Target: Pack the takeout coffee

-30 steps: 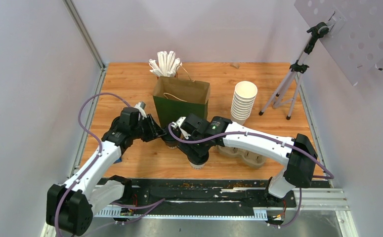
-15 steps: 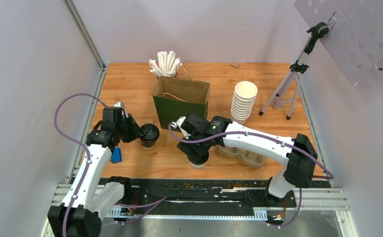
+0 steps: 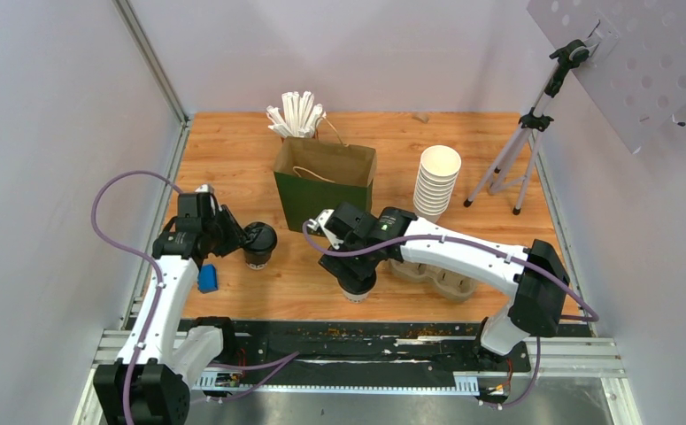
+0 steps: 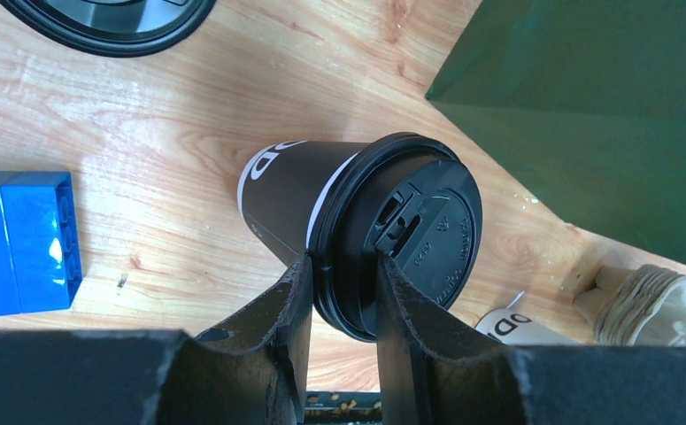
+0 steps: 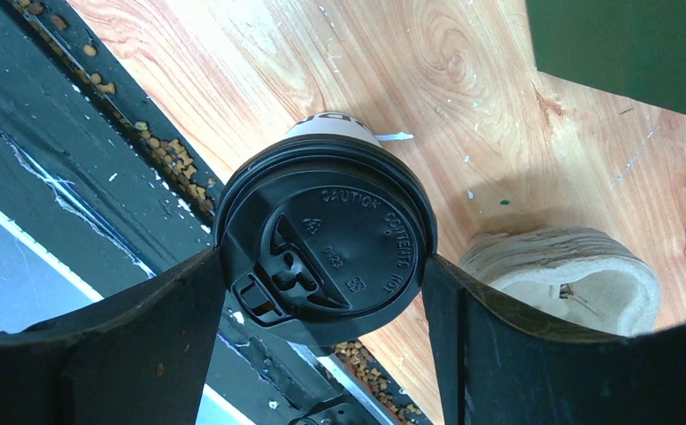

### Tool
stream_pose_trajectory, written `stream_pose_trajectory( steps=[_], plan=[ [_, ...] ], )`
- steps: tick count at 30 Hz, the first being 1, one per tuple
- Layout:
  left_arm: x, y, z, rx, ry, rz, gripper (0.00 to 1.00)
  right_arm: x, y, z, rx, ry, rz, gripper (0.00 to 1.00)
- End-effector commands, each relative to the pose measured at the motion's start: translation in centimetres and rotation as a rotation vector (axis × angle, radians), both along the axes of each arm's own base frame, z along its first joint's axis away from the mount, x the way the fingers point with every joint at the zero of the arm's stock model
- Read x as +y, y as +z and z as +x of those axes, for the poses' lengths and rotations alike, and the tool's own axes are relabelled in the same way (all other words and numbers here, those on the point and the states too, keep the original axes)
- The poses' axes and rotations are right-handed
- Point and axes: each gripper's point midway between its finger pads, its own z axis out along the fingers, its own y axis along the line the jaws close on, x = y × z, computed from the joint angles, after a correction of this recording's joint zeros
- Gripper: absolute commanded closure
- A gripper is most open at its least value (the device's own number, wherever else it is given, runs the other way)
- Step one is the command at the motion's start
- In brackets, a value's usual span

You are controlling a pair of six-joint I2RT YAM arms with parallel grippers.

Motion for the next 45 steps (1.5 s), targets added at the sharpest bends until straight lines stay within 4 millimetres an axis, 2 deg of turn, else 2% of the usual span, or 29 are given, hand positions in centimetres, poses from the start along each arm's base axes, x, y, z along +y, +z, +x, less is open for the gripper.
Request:
stream_pose_trajectory(
  steps=[1,5,10,15,18,20,23,25,28,30,34,37,42,45],
  plan=[
    [0.7,-0.3,0.8,-0.023,0.029,-0.01,0.68,-0.5,1.6,0.3,-0.034,0.01,0.03,0.24],
    [1.1,-1.0,0.0,0.005,0.053,0.0,0.58,-0.6,1.6,0.4,-0.035,0.011,0.028,0.24],
    [1.3,-0.7,-0.9,0.039,0.074,0.005,0.36,-0.5,1.7,0.4,-0.031,0.016,0.033,0.24],
    [2.4,1.8,-1.6,0.054,0.104,0.064,0.21,-0.6,2.4,0.3,-0.034,0.019,0.036,0.24],
    [2.7,5.0,-1.1,0.018,0.101,0.085,0.17,-0.9,3.5,0.1,-0.038,0.019,0.043,0.24],
    [2.4,8.3,0.0,-0.051,0.091,0.069,0.16,-1.0,4.6,0.1,-0.044,0.018,0.051,0.24],
    [1.4,12.6,2.5,-0.165,0.055,0.014,0.17,-1.2,7.3,0.0,-0.062,0.025,0.077,0.24],
    [0.5,14.9,4.3,-0.231,0.016,-0.02,0.2,-1.4,9.1,0.2,-0.088,0.028,0.094,0.24],
    [-0.4,17.2,6.9,-0.3,-0.039,-0.043,0.22,-1.7,11.7,0.5,-0.132,0.024,0.124,0.24],
    [-1.0,18.1,8.3,-0.328,-0.064,-0.044,0.23,-1.9,13.4,0.6,-0.16,0.018,0.153,0.24],
    [-4.4,19.5,11.0,-0.368,-0.157,-0.037,0.24,-1.8,16.9,0.7,-0.218,0.005,0.251,0.24],
    [-6.0,19.9,12.9,-0.383,-0.206,-0.006,0.25,-2.0,19.9,0.8,-0.271,-0.007,0.347,0.24],
    [-6.7,19.6,15.8,-0.409,-0.225,0.036,0.29,-3.1,25.1,1.4,-0.396,-0.054,0.476,0.25],
    [-7.6,18.7,17.0,-0.407,-0.264,0.032,0.32,-3.9,27.2,1.9,-0.477,-0.08,0.533,0.24]
  ],
)
